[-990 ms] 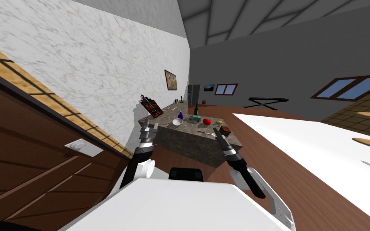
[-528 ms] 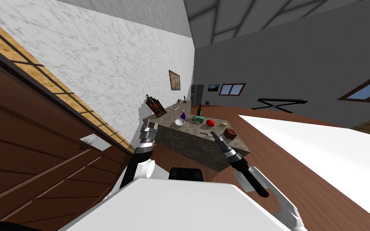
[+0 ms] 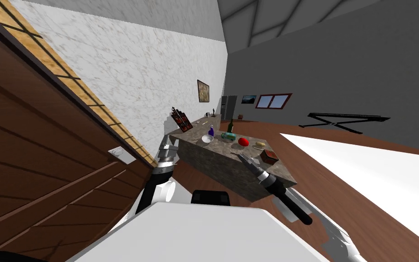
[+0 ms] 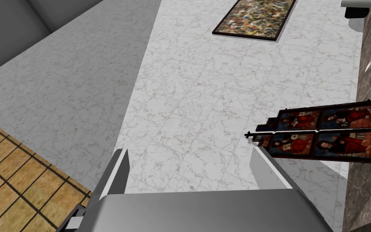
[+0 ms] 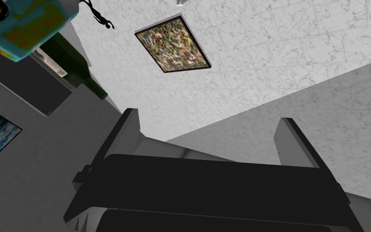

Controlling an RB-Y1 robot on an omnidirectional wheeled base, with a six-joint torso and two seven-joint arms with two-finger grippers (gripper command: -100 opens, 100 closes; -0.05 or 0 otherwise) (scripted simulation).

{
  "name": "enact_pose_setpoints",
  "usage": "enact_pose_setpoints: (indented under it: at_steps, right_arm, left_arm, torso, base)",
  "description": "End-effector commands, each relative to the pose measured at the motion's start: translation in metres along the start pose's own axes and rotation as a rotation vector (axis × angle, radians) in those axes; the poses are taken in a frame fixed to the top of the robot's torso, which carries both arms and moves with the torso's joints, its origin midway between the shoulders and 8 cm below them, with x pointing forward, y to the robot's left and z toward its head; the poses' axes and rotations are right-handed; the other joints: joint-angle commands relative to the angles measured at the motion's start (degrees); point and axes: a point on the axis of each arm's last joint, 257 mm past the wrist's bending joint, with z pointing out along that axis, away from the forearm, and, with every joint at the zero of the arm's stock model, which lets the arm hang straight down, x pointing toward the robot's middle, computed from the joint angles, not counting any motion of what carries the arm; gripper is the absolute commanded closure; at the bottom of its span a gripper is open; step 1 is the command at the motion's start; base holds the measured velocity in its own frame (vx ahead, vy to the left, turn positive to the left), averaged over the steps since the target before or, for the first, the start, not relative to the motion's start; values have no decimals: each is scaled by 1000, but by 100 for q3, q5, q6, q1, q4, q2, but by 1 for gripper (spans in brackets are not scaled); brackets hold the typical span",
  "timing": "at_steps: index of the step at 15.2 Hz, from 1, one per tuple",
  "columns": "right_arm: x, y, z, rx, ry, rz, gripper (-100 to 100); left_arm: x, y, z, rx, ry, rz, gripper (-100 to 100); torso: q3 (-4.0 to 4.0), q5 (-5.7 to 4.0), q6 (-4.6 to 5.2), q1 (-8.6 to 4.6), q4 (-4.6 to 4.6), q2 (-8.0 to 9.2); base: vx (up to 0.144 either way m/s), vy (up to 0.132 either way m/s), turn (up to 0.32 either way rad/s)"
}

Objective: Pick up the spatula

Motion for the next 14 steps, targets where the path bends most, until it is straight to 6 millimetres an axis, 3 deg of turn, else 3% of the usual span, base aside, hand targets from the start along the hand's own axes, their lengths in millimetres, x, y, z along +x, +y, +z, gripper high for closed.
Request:
enact_pose_setpoints:
  at_steps: [1, 4, 11, 14]
  right_arm:
    - [5, -6, -4, 2, 36, -25, -100]
    - [26, -27, -18, 22, 143, -85, -100]
    - [39, -53, -42, 40, 295, -182, -100]
    - [53, -77, -65, 63, 405, -241, -100]
  left_arm:
    - [0, 0, 0, 0, 0, 0, 0]
    - [0, 0, 0, 0, 0, 0, 0]
    - [0, 0, 0, 0, 0, 0, 0]
    - [0, 0, 0, 0, 0, 0, 0]
  torso:
    - [0, 0, 0, 0, 0, 0]
    - [2, 1, 1, 2, 1, 3]
    - [0, 1, 1, 2, 0, -1]
    - [2, 1, 1, 4, 1, 3]
  base:
    - [19, -11, 40]
    - [26, -4, 154]
    - [26, -9, 146]
    - [22, -6, 180]
